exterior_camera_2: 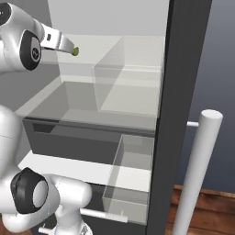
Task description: There is a bowl on the dining counter. Grab a lemon wedge from the fridge and place it in the bowl. Then get the liquor bottle and glass cup from the cabinet and place them next to the bowl.
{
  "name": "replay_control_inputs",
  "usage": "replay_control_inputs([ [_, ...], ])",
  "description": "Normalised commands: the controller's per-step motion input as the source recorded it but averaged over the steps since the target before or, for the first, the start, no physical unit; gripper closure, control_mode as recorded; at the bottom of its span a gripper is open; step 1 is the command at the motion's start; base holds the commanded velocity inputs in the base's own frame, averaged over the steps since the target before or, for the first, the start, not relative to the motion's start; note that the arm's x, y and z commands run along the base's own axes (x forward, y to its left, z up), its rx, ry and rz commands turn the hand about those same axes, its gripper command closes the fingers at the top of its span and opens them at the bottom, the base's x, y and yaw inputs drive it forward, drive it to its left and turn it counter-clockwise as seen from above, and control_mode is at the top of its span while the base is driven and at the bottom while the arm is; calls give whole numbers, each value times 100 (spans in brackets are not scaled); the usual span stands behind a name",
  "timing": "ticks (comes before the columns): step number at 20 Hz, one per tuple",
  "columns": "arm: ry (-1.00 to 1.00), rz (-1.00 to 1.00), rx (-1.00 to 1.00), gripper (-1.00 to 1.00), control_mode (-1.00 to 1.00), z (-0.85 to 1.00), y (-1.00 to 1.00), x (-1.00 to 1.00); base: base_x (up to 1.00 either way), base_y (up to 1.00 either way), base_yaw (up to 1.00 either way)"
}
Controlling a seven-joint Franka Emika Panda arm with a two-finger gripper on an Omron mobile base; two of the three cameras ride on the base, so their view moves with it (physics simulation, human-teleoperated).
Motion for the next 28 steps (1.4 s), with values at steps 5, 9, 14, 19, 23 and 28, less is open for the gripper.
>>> replay_control_inputs([
  [5,0,2,0,-100,-100,-8,-3,49,0,0,0],
  [9,0,3,0,-100,-100,-7,-1,46,0,0,0],
  [14,0,2,0,-100,-100,-8,0,43,0,0,0],
  [19,0,2,0,-100,-100,-15,0,44,0,0,0],
  [23,0,2,0,-100,-100,-17,0,50,0,0,0],
  [28,0,2,0,-100,-100,-13,0,49,0,0,0],
])
